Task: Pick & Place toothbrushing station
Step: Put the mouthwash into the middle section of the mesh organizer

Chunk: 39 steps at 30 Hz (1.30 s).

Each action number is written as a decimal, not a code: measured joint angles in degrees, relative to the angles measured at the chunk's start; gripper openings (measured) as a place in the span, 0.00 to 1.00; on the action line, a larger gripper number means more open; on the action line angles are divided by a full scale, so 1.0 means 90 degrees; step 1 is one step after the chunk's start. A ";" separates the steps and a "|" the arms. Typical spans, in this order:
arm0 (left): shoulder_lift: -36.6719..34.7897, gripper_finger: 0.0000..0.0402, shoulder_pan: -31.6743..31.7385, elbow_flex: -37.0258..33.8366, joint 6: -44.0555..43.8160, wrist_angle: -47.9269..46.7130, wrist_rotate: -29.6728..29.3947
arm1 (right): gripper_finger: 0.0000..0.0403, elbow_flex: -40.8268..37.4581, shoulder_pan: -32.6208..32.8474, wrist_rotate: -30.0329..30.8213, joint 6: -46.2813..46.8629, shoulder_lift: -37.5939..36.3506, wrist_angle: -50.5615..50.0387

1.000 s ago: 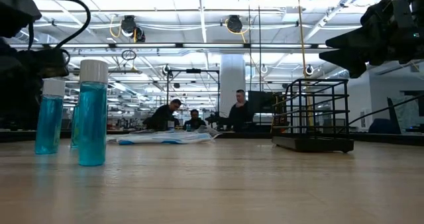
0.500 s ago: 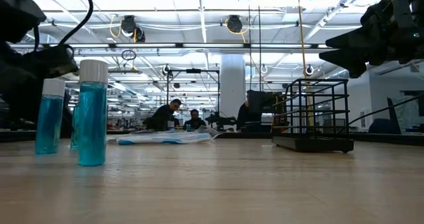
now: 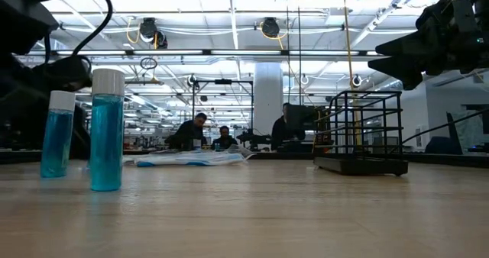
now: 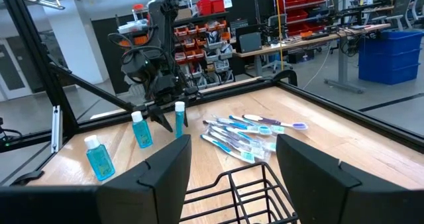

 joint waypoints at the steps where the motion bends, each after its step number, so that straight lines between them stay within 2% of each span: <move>1: 0.0107 0.50 0.0000 0.0000 0.0031 0.0103 0.0000 | 0.53 0.0001 -0.0001 0.0000 0.0000 0.0000 0.0000; 7: 0.0754 0.50 0.0004 0.0002 0.0223 0.0595 -0.0037 | 0.53 0.0001 0.0001 0.0000 0.0000 0.0000 0.0000; 13: 0.1243 0.50 0.0012 0.0002 0.0360 0.1166 -0.0586 | 0.53 -0.0001 -0.0001 0.0000 0.0000 0.0000 0.0000; 17: 0.1283 0.50 0.0012 0.0018 0.0485 0.1216 -0.0789 | 0.53 0.0000 0.0001 0.0000 0.0000 0.0001 0.0000; 23: 0.0902 0.50 0.0081 0.0090 0.0424 0.1157 -0.0692 | 0.53 0.0001 0.0000 0.0000 0.0000 0.0000 0.0000; 29: 0.0283 0.50 0.0158 0.0163 0.0457 0.0325 -0.0451 | 0.53 0.0001 0.0001 0.0000 0.0000 0.0001 0.0000; 35: -0.0543 0.50 0.0158 0.0165 -0.0266 -0.1361 -0.0518 | 0.53 0.0000 0.0001 0.0000 0.0000 0.0000 0.0000; 39: -0.1200 0.50 0.0155 0.0165 -0.0857 -0.2262 0.0127 | 0.53 0.0001 -0.0001 0.0000 0.0000 0.0000 0.0000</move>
